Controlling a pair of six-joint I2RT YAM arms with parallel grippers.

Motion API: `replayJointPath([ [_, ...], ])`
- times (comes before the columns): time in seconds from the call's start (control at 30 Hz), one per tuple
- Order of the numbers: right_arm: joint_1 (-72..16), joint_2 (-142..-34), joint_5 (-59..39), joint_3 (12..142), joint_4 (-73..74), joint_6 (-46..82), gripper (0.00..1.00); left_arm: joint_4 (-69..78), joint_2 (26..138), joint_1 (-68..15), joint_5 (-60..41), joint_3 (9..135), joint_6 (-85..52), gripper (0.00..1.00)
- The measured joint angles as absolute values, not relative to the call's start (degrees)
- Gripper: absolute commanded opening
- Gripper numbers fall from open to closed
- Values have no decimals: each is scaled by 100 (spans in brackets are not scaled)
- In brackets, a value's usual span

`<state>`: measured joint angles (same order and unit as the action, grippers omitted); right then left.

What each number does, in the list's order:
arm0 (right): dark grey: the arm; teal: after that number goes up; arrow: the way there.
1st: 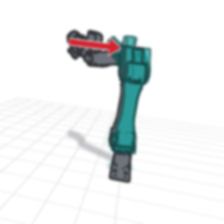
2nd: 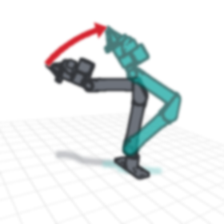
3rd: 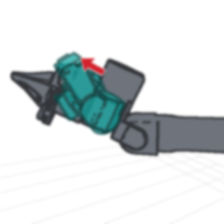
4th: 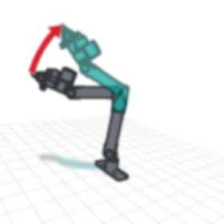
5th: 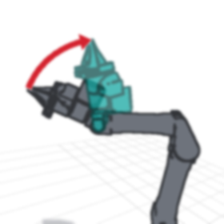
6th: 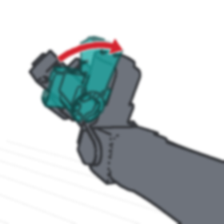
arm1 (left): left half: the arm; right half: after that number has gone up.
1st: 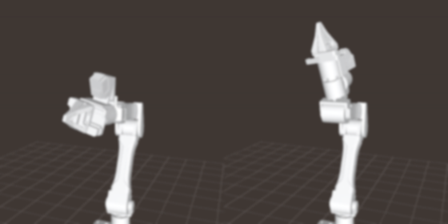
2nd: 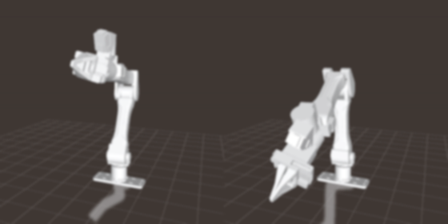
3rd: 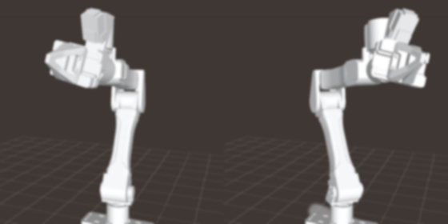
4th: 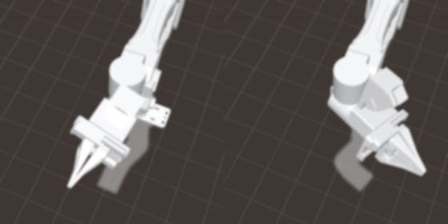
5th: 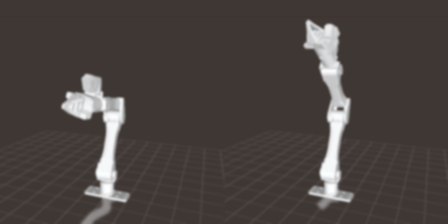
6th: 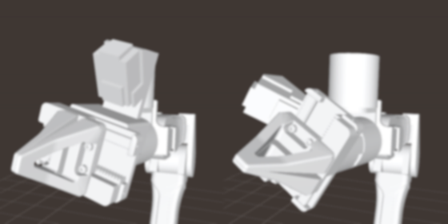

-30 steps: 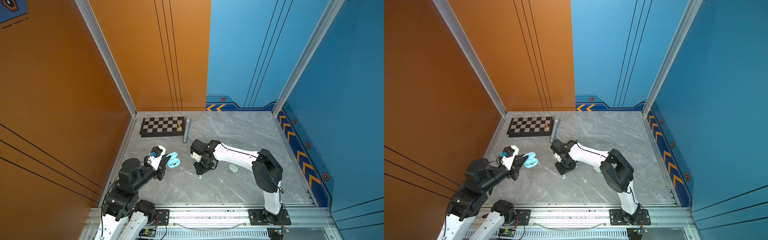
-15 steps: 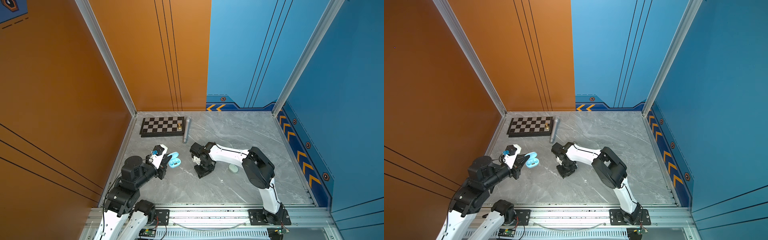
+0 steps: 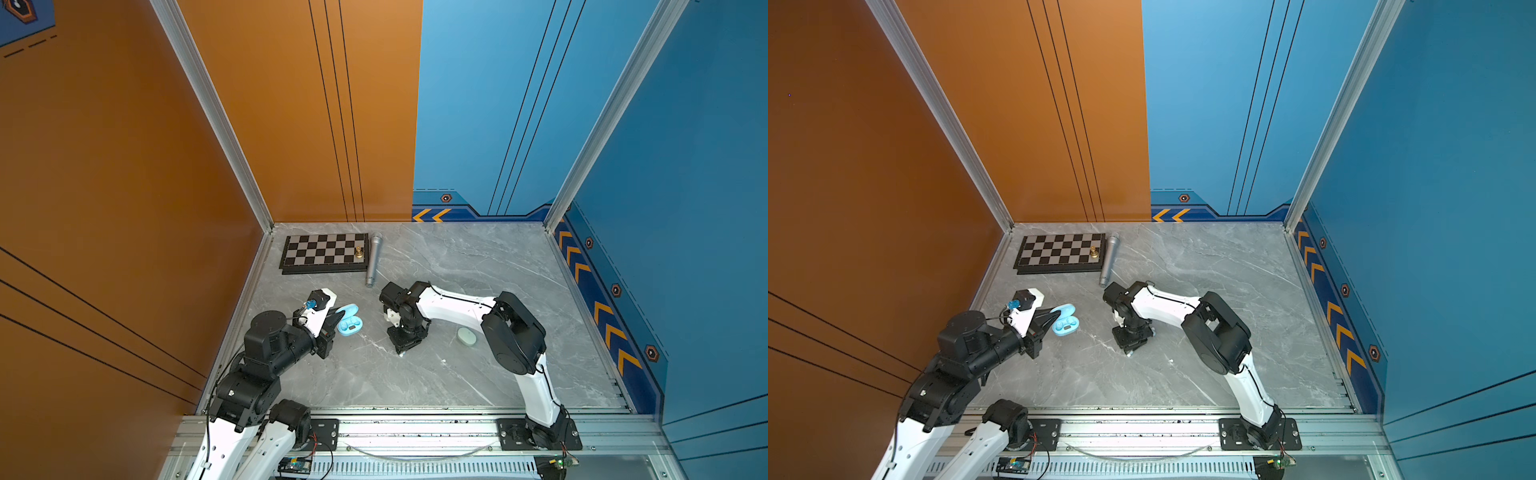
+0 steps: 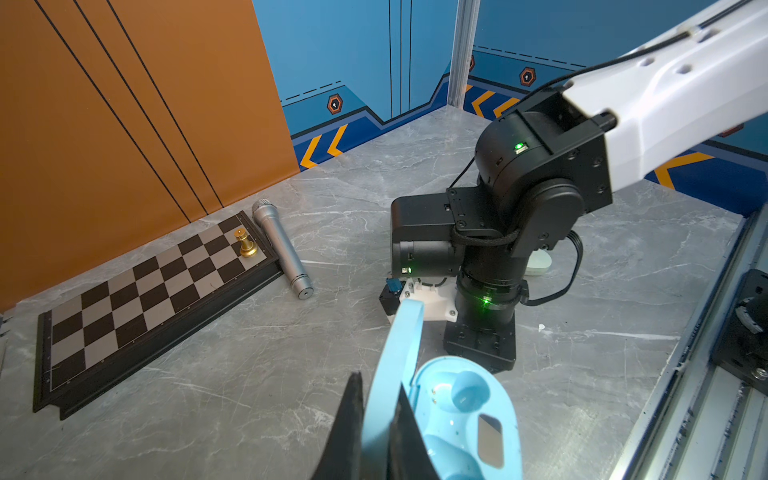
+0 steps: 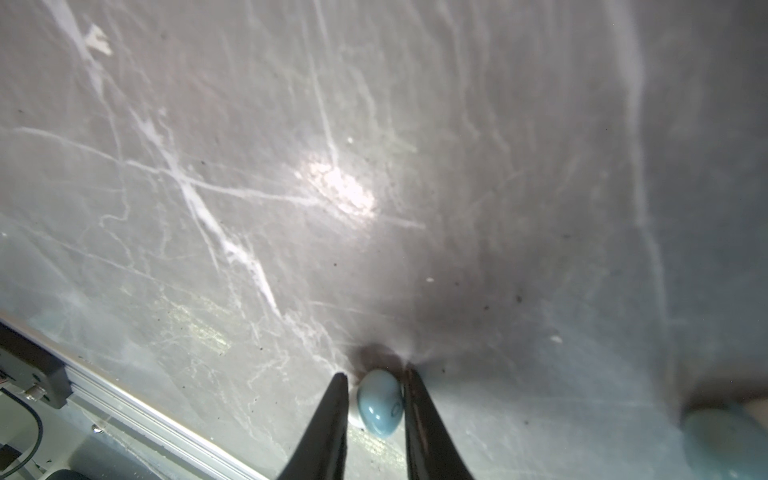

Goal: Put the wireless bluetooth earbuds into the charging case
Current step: 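Close the right gripper on the pale blue earbud, then carry the earbud with right to the open case held by left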

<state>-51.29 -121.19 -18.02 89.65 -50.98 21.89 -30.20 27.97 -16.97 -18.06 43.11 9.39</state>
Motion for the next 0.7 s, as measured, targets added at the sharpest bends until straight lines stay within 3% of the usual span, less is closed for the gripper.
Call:
replayJointPath([
  [0.27,-5131,-12119,-1809,8965,-5098,2198,26,-3020,2797,-1728,-1806,4311,939,0],
  [0.47,-5129,-12119,-1804,8965,-5098,2213,18,-3020,2799,-1732,-1806,4311,941,0],
  [0.7,-5037,-12112,-1804,8965,-5098,2239,16,-2904,2899,-1798,-1800,4211,958,0],
])
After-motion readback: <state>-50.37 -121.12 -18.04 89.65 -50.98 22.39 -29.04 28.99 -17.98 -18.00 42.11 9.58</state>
